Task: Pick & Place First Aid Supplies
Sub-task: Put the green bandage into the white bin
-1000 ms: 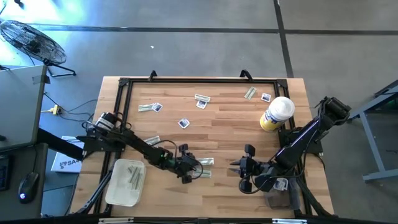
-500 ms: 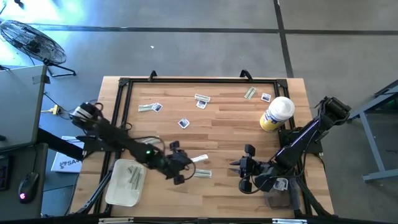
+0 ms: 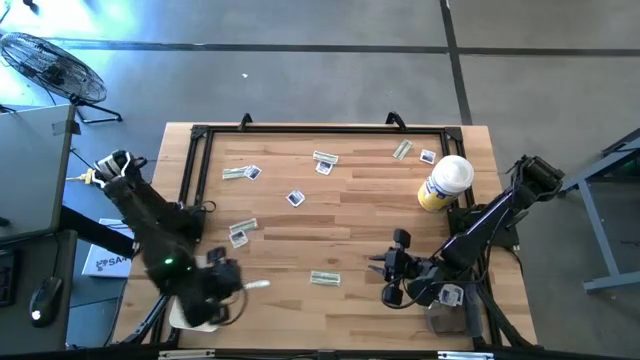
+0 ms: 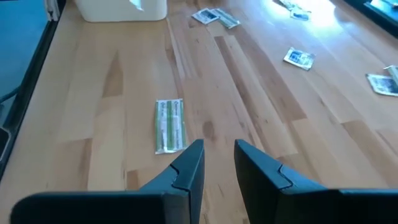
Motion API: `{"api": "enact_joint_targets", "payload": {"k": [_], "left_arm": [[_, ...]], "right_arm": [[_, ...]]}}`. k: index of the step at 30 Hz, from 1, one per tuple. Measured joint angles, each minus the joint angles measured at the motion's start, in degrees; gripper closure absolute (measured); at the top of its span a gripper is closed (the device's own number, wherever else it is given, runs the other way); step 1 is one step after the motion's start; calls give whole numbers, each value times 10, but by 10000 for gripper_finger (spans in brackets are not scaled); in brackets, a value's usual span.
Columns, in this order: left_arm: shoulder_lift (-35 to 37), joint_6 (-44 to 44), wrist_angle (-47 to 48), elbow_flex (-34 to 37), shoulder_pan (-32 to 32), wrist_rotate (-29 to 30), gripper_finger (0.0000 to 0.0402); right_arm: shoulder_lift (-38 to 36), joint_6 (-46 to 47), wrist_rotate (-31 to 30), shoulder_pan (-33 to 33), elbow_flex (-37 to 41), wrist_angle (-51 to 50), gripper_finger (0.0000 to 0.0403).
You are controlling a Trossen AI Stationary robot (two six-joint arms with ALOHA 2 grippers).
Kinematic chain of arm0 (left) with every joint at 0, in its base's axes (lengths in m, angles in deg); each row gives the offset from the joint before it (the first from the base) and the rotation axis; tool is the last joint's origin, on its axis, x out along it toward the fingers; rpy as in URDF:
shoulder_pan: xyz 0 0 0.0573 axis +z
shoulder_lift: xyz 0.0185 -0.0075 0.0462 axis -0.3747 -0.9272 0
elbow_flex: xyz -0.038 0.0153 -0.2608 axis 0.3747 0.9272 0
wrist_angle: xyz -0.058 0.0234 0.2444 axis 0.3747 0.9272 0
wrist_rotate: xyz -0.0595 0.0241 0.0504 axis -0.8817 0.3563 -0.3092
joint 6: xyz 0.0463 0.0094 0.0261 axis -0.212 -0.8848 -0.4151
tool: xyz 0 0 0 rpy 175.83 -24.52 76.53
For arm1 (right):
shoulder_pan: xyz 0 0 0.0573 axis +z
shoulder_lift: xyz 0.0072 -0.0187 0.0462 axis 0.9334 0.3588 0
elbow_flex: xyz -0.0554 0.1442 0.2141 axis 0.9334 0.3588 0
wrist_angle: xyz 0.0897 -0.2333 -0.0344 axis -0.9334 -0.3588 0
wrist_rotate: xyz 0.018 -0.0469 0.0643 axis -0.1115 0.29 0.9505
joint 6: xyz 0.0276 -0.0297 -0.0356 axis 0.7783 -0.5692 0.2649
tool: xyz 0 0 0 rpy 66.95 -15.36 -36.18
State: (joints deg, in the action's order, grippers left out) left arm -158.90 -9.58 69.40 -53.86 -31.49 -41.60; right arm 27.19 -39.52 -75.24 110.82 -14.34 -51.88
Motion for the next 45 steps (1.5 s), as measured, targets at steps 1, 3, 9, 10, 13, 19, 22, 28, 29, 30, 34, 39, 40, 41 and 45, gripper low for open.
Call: {"api": "enact_joint_targets", "payload": {"k": [1,3,9,10,13,19,22,28,29,30,34,39,40,41,45], "left_arm": [[4,22,5,-5,-16,-11,401],[10,78,26,-13,-45,-37,401],[7,287,138,-15,-119,-138,401],[6,315,162,-15,-131,-138,401],[7,368,197,-15,-166,-70,401],[-2,412,196,7,-190,-9,401],[-12,413,179,40,-188,-11,401],[-13,446,112,99,-189,-43,401],[-13,446,102,105,-189,-59,401],[-13,447,93,112,-189,-73,401],[-13,446,77,128,-189,-81,401],[-13,447,75,134,-188,-89,389],[-13,448,74,134,-188,-93,380],[-13,451,73,134,-188,-101,370],[-12,449,73,120,-188,-109,317]], "right_arm": [[0,-2,-3,-1,0,0,320],[0,-13,-3,-3,0,0,320],[0,-16,-9,-7,0,0,320],[0,-16,-10,-7,0,0,320],[0,-16,-9,-7,0,0,320],[0,-12,-7,-7,0,0,320],[0,-12,-7,-6,0,0,320],[0,-12,5,-6,0,0,320],[0,-12,7,-6,0,0,320],[0,-12,8,-6,0,0,320],[0,-12,9,-6,0,0,320],[0,-11,16,-6,0,0,320],[0,-11,20,-6,0,0,320],[0,-8,23,-6,0,0,320],[0,15,24,-6,0,1,320]]}}
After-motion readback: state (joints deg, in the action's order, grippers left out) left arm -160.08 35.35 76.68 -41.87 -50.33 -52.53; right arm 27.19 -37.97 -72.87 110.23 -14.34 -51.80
